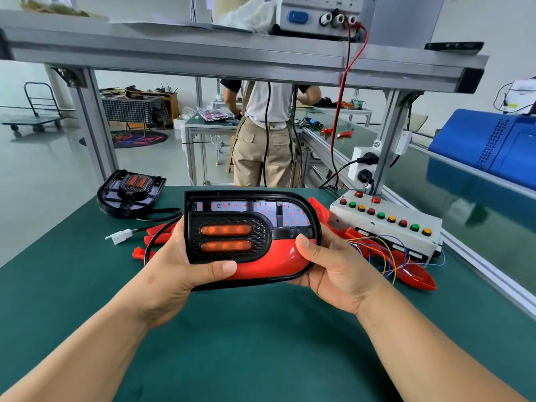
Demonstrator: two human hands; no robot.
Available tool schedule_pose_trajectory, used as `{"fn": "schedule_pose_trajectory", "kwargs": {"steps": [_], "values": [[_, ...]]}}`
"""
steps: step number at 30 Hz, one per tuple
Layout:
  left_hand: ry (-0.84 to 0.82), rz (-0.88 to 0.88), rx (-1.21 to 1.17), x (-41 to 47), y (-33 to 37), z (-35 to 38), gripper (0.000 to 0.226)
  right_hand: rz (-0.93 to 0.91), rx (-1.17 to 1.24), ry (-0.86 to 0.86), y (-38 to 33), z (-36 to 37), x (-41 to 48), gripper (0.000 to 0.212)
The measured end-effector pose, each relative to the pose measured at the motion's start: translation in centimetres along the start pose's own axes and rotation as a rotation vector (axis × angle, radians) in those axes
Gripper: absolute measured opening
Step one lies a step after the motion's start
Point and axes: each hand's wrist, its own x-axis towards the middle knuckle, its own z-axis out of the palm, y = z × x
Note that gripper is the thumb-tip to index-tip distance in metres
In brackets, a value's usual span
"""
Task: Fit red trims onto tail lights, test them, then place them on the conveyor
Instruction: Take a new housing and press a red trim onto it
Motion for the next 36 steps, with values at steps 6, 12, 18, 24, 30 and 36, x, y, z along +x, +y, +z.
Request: {"fn": "schedule_pose_trajectory", "kwargs": {"steps": [6, 12, 18, 24, 30, 36], "values": [[-0.015, -0.012, 0.03, -0.1, 0.1, -0.3, 0.076, 0.036, 0.034, -0.026, 0.3, 0.1, -0.3, 0.058], [0.011, 0.024, 0.066, -0.1, 0.2, -0.3, 0.082, -0.013, 0.019, 0.003, 0.3, 0.5, -0.1, 0.043], [0.002, -0.024, 0.132, 0.2, 0.2, -0.9, 0.121, 0.017, 0.058, 0.102, 0.4, 0.3, 0.2, 0.03], [0.08, 0.096, 0.669, 0.2, -0.7, -0.6, 0.062, 0.114, 0.314, 0.226, 0.9, -0.1, 0.8, 0.06], [0.193, 0.173, 0.7, 0.4, -0.4, 0.4, 0.025, 0.106, 0.419, 0.351, 1.0, -0.4, 1.3, 0.068], [0.22, 0.284, 0.942, 0.7, 0.6, 0.8, 0.018, 0.123, 0.434, 0.455, 1.2, -0.2, 1.4, 0.065]]}}
